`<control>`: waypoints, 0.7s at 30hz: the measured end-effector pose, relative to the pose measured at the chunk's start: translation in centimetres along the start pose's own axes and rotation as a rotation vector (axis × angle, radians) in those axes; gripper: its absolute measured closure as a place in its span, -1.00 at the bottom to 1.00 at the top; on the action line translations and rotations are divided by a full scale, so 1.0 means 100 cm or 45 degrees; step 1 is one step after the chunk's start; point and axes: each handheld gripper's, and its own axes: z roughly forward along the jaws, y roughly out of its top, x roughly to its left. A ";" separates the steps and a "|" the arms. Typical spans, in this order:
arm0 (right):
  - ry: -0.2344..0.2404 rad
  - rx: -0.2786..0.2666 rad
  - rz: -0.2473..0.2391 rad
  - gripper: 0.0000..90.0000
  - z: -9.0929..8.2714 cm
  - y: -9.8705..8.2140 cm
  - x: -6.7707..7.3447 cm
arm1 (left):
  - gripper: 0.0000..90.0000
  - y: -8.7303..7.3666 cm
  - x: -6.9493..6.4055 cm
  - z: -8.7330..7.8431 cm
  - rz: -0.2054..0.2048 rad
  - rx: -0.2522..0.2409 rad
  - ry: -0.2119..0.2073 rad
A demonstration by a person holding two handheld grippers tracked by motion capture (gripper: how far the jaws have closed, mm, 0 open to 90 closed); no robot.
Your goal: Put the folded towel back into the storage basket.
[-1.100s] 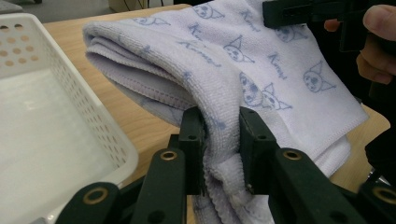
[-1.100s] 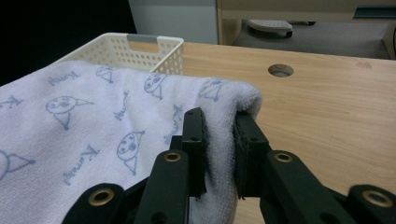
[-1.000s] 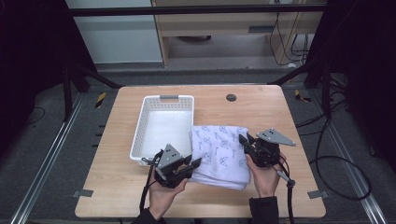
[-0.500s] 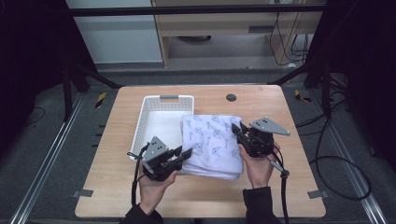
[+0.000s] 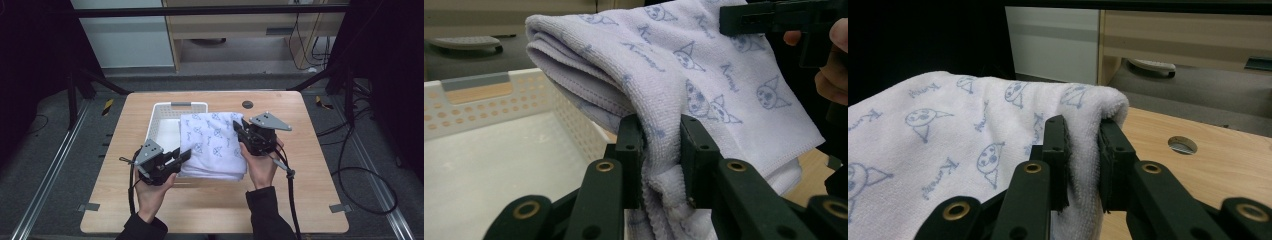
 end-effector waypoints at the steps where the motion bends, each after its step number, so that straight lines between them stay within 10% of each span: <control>1: 0.003 0.002 -0.004 0.71 0.002 0.001 0.001 | 0.61 0.001 0.002 -0.001 -0.001 -0.003 0.008; 21: 0.066 -0.036 -0.036 0.71 0.037 0.029 0.030 | 0.61 0.012 0.032 -0.022 -0.029 -0.066 0.140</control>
